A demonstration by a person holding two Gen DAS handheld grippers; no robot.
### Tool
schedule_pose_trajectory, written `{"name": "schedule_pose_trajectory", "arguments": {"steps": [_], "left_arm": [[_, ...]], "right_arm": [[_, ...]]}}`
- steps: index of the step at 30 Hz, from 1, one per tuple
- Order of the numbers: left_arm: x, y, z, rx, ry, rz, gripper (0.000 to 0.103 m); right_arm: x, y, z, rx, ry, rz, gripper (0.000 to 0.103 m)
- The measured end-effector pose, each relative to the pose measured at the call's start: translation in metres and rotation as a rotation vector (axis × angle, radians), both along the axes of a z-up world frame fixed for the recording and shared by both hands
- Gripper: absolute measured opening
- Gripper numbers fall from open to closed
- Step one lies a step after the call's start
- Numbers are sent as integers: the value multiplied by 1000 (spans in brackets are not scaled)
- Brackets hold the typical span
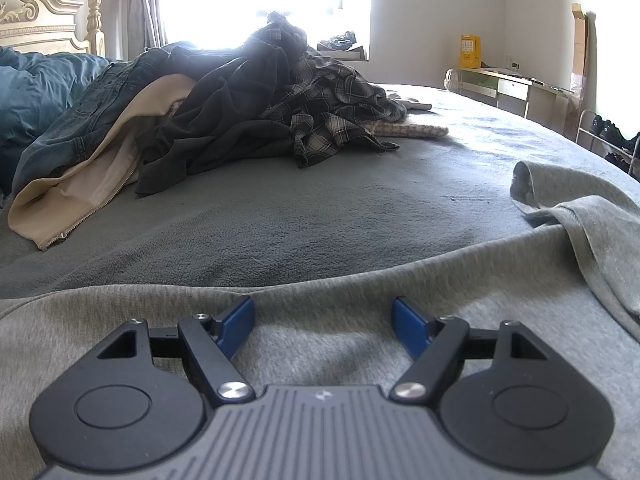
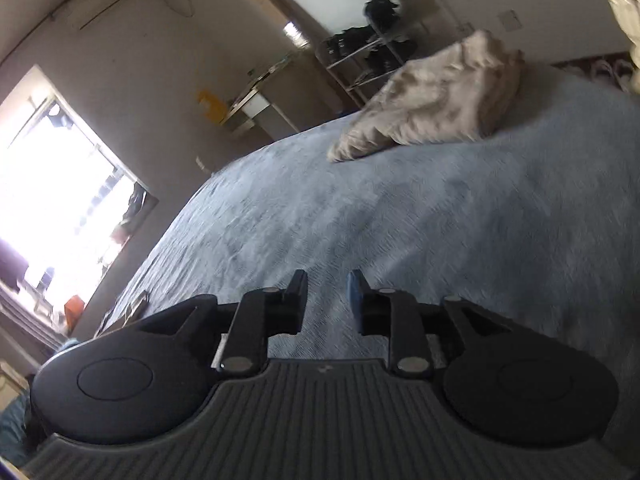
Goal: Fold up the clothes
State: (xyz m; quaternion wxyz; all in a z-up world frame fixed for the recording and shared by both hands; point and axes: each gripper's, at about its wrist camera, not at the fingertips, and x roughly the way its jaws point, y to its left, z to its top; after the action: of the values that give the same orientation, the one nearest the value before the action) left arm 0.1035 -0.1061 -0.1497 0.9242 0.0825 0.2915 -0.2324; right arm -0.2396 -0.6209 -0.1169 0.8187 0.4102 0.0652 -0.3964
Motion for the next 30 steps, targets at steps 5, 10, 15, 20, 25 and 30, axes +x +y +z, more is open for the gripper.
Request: {"name": "schedule_pose_trajectory", "arguments": {"steps": [5, 10, 15, 20, 25, 30], "left_arm": [[0, 0, 0, 2, 0, 0, 77], [0, 0, 1, 4, 0, -1, 78], [0, -1, 0, 6, -2, -1, 78], [0, -1, 0, 6, -5, -1, 78], [-1, 0, 0, 4, -9, -1, 79], [1, 0, 0, -3, -4, -1, 79]], "right_arm": [[104, -16, 12, -21, 25, 453, 47], [222, -42, -5, -6, 108, 730, 55], [282, -76, -29, 52, 197, 755, 58], [285, -63, -26, 26, 212, 849, 36], [277, -39, -15, -120, 285, 812, 4], [273, -57, -27, -80, 258, 725, 7]]}}
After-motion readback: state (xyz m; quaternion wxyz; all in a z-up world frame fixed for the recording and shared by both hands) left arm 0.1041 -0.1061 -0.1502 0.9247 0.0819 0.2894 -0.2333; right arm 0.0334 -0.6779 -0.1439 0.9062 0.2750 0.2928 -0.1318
